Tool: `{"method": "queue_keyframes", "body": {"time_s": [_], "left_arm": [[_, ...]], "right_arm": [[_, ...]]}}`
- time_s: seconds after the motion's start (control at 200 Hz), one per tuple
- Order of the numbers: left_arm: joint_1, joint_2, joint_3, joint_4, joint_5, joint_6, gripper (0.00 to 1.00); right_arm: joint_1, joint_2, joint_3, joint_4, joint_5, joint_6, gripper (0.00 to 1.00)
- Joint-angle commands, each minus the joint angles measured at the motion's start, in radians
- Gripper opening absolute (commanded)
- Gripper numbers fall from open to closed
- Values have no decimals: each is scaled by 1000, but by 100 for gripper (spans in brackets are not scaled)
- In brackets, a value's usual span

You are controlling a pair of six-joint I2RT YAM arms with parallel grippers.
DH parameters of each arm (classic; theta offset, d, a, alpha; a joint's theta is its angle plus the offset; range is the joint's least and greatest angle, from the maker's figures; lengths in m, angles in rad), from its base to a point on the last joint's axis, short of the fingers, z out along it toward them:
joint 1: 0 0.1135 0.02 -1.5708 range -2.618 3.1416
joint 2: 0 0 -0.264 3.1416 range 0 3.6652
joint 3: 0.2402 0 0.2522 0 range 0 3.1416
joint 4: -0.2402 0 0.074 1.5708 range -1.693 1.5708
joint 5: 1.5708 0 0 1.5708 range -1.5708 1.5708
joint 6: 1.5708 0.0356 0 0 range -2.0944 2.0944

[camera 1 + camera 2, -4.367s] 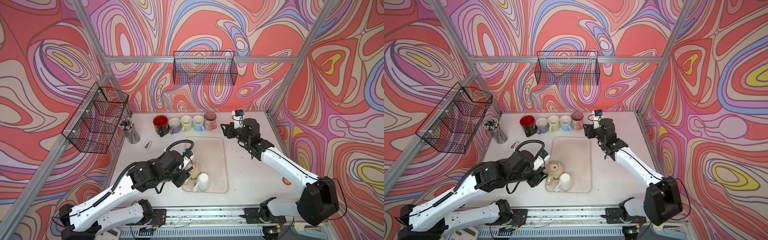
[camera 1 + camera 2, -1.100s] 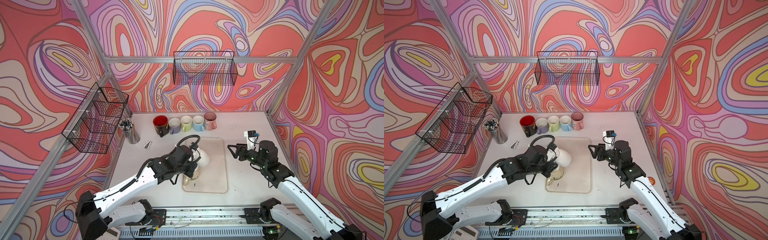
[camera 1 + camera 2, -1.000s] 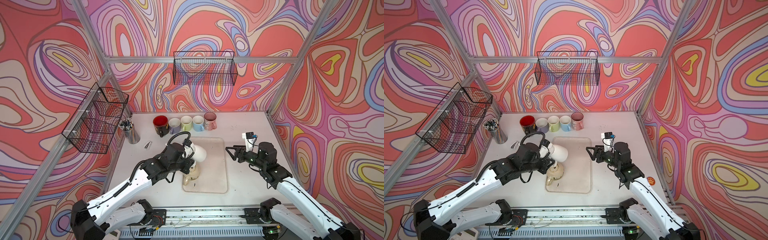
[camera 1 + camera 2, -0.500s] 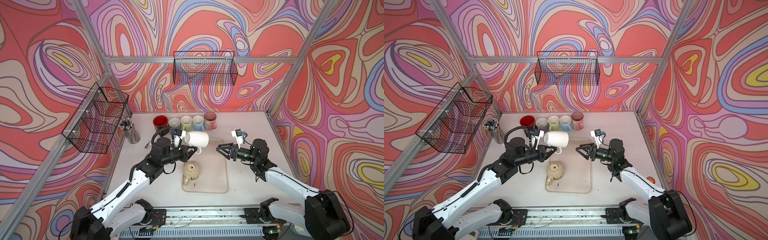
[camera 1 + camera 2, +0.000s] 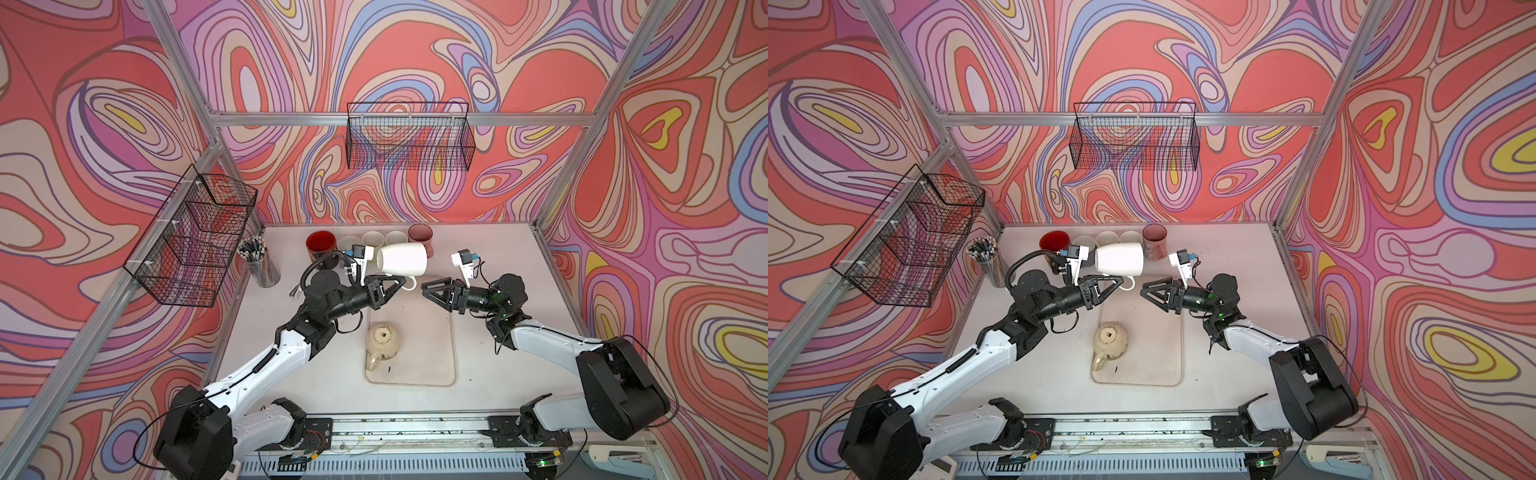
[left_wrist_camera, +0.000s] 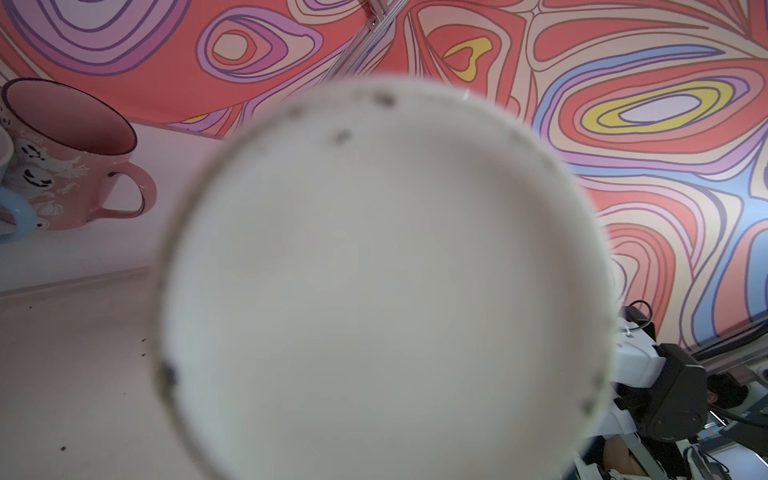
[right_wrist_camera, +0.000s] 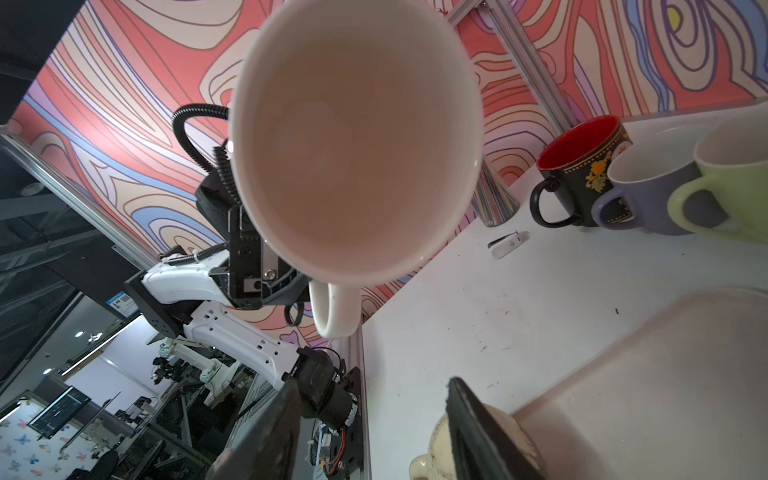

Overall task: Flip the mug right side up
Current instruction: 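Close the right gripper on the white mug's rim beside the left gripper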

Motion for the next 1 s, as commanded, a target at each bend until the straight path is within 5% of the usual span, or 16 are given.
{"method": "queue_keyframes", "body": {"time_s": [0.0, 0.155, 0.721, 0.997], "left_arm": [[3, 12, 11, 180, 32, -34, 0], [3, 36, 22, 191, 33, -35, 0], [1, 221, 90, 342, 68, -101, 0], [-1, 254, 68, 392, 71, -123, 0]], "right_arm": [[3, 66, 37, 241, -33, 148, 54], [3, 165, 74, 433, -44, 292, 49], [11, 228, 156, 433, -26, 311, 33], [12, 240, 164, 431, -9, 310, 0]]}}
